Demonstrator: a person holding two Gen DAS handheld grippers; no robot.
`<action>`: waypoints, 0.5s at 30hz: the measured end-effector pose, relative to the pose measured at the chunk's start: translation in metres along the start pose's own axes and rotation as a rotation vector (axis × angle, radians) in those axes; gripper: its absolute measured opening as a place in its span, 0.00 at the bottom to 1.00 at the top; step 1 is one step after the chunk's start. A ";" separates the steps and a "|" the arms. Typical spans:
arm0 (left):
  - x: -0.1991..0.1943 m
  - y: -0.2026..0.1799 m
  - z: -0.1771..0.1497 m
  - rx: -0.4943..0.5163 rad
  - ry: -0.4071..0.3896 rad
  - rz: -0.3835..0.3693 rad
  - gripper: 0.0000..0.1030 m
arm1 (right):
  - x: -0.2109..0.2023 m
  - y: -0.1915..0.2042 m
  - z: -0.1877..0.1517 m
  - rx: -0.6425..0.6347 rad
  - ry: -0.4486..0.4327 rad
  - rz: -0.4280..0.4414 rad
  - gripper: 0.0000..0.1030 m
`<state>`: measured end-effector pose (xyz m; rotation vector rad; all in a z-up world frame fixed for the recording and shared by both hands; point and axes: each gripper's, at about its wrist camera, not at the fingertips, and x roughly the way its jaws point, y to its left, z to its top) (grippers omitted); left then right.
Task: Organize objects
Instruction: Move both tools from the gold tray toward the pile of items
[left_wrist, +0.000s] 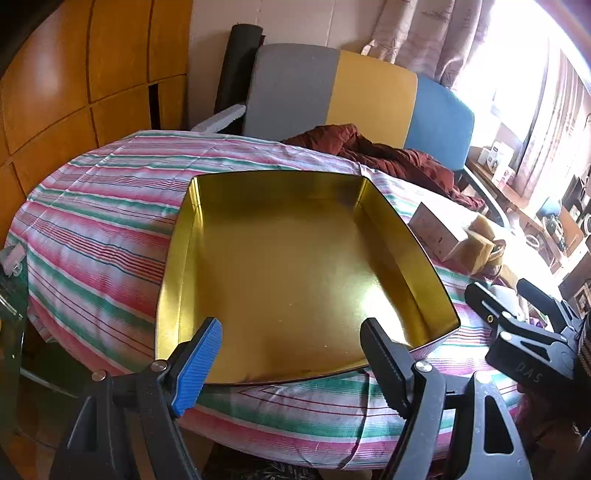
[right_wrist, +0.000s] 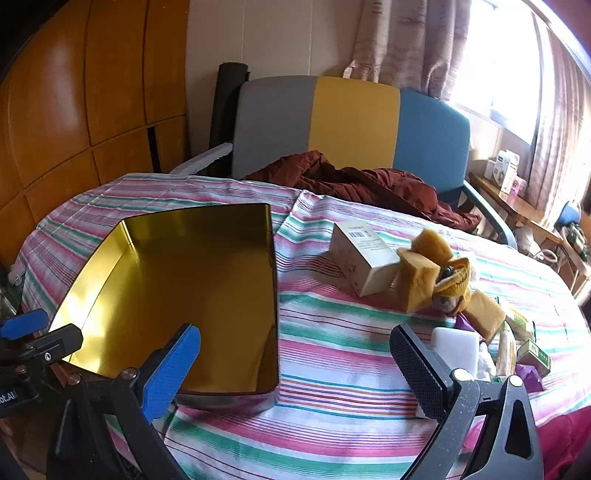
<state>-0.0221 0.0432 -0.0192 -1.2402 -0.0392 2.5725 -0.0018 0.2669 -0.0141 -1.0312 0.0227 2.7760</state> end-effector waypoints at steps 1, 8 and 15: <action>0.002 -0.001 0.001 0.002 0.005 -0.003 0.76 | 0.000 -0.002 0.000 0.005 0.001 -0.002 1.00; 0.007 -0.018 0.007 0.048 0.020 -0.039 0.77 | 0.004 -0.018 -0.002 0.033 0.012 -0.012 1.00; 0.019 -0.071 0.019 0.185 0.076 -0.184 0.80 | -0.006 -0.084 0.000 0.107 0.034 -0.083 1.00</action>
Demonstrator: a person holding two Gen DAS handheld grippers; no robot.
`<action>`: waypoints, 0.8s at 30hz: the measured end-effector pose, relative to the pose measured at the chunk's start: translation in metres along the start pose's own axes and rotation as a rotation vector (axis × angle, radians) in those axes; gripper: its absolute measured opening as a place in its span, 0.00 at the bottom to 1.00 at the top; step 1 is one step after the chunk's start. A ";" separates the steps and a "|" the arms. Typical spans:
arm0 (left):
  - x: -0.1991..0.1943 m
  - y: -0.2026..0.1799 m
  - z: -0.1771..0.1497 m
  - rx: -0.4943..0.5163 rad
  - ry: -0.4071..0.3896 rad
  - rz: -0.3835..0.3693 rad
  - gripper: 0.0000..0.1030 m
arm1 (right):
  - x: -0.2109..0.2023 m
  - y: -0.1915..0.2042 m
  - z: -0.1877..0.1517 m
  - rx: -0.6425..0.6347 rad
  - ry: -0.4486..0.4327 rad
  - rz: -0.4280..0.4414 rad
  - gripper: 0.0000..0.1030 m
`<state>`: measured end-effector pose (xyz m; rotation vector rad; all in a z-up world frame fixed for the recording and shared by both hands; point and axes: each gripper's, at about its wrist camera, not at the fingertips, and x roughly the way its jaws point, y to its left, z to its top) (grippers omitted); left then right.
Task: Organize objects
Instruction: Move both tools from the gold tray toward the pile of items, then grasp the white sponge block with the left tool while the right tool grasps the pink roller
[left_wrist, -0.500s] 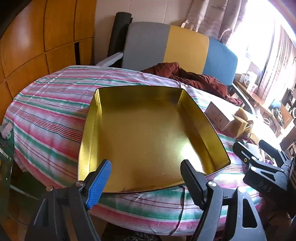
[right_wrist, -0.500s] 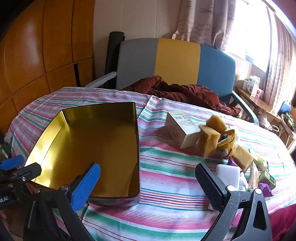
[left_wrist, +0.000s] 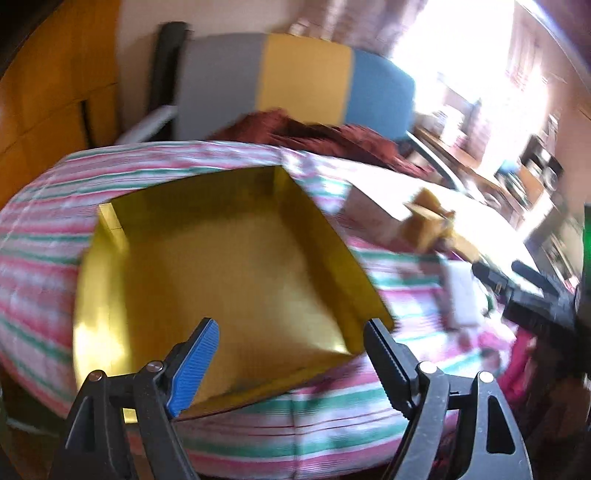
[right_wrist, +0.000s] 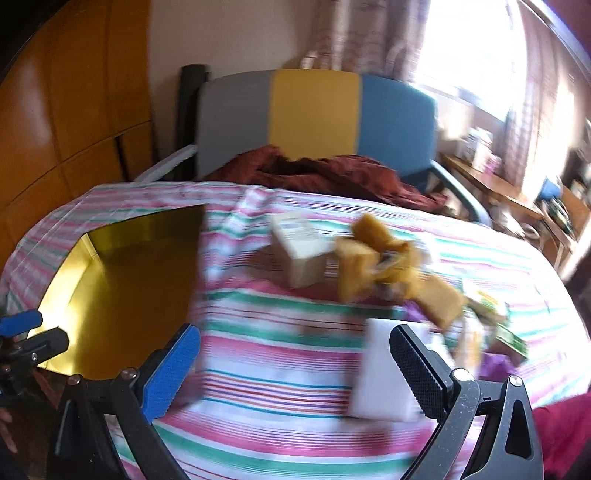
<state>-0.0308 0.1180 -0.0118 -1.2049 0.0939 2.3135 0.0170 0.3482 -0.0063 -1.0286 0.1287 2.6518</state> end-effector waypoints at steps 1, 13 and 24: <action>0.003 -0.009 0.002 0.021 0.010 -0.027 0.80 | -0.003 -0.017 0.002 0.027 0.008 -0.018 1.00; 0.072 -0.126 0.021 0.198 0.164 -0.227 0.78 | -0.042 -0.180 0.001 0.239 0.012 -0.293 1.00; 0.128 -0.204 0.035 0.296 0.208 -0.218 0.79 | -0.043 -0.204 -0.022 0.238 0.076 -0.290 1.00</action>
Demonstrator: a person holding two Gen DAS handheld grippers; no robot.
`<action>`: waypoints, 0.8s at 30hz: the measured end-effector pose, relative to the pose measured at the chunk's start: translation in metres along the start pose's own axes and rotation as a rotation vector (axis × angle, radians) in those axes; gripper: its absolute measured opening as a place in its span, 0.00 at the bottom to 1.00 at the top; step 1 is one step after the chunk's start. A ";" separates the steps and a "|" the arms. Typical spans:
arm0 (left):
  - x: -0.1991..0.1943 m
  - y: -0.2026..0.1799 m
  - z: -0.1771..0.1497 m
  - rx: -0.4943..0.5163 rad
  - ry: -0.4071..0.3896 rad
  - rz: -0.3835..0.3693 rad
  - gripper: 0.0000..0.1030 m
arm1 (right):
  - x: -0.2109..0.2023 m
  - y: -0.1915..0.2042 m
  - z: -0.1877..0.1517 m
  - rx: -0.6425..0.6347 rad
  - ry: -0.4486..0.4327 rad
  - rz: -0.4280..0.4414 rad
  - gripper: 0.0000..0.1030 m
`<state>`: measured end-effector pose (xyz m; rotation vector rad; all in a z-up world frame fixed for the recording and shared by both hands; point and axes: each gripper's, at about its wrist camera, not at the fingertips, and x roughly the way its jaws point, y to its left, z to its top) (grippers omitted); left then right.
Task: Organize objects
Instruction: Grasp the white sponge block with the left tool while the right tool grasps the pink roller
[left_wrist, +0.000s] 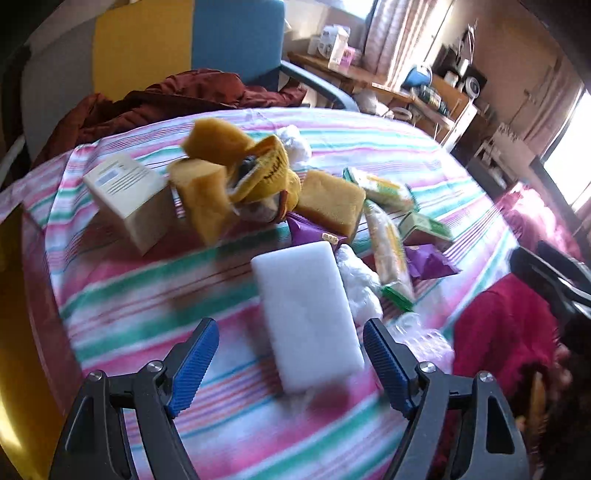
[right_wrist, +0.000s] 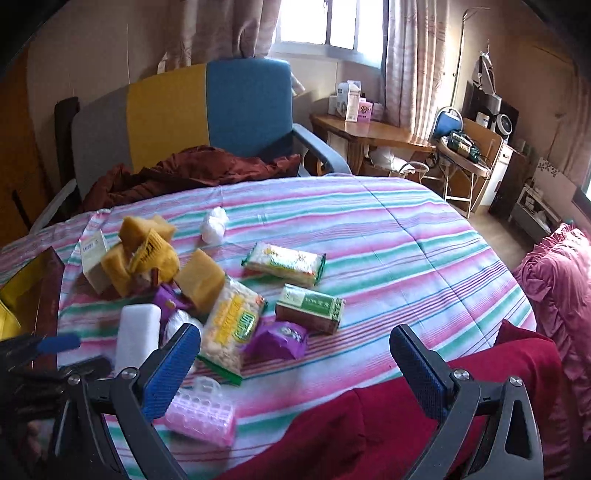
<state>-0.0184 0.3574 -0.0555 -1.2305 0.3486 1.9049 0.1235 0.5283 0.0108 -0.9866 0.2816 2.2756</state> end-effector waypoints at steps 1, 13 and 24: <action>0.006 -0.002 0.002 0.005 0.008 -0.003 0.79 | 0.000 -0.001 -0.001 -0.005 0.007 0.005 1.00; 0.022 0.017 -0.005 -0.015 0.026 -0.080 0.57 | 0.005 0.011 -0.016 -0.101 0.114 0.067 1.00; -0.041 0.042 -0.036 -0.031 -0.096 -0.062 0.57 | 0.017 0.080 -0.028 -0.252 0.276 0.209 1.00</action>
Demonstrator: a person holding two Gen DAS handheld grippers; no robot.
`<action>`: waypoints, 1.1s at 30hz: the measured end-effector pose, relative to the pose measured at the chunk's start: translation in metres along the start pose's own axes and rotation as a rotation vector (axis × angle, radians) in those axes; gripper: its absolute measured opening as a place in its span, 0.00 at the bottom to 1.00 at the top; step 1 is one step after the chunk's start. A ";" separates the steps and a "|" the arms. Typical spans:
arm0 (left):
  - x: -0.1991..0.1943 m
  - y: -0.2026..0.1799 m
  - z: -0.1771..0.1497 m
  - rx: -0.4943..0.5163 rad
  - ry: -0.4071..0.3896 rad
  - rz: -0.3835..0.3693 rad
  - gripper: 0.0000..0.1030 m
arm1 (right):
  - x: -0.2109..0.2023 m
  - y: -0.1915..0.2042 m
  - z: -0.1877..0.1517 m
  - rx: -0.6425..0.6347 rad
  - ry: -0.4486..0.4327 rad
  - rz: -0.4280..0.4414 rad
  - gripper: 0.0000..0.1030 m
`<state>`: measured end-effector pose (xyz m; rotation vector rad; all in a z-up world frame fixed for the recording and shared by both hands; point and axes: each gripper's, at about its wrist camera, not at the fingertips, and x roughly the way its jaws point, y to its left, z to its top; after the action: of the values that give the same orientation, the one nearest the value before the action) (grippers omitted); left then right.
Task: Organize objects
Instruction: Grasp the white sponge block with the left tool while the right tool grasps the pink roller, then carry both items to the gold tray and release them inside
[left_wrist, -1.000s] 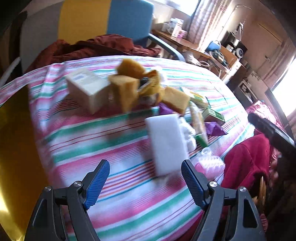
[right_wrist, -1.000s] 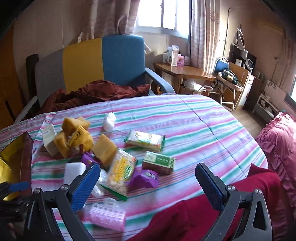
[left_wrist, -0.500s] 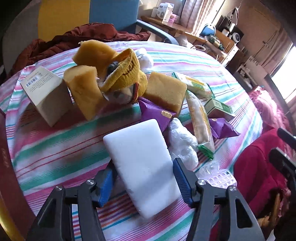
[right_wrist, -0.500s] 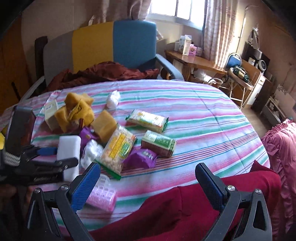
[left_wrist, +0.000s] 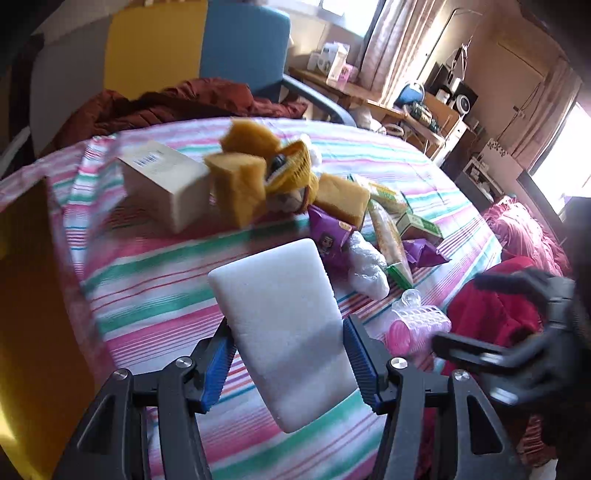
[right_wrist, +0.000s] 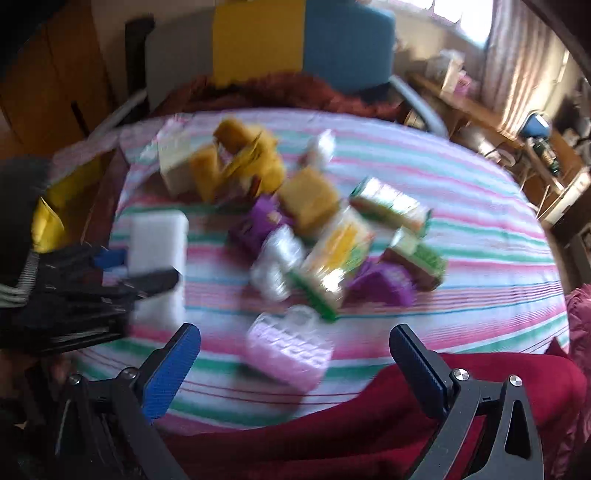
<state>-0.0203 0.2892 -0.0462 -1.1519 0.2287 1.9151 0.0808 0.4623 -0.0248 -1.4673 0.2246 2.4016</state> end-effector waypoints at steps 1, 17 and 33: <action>-0.006 0.002 -0.001 -0.003 -0.010 -0.001 0.57 | 0.009 0.002 0.000 0.006 0.035 -0.002 1.00; -0.070 0.041 -0.021 -0.098 -0.125 -0.016 0.57 | 0.051 0.003 -0.009 0.151 0.198 -0.084 0.66; -0.168 0.177 -0.090 -0.341 -0.206 0.299 0.60 | -0.023 0.152 0.066 -0.164 -0.130 0.235 0.65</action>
<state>-0.0627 0.0356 -0.0093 -1.1763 -0.0443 2.3888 -0.0176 0.3349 0.0211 -1.4144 0.1825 2.7512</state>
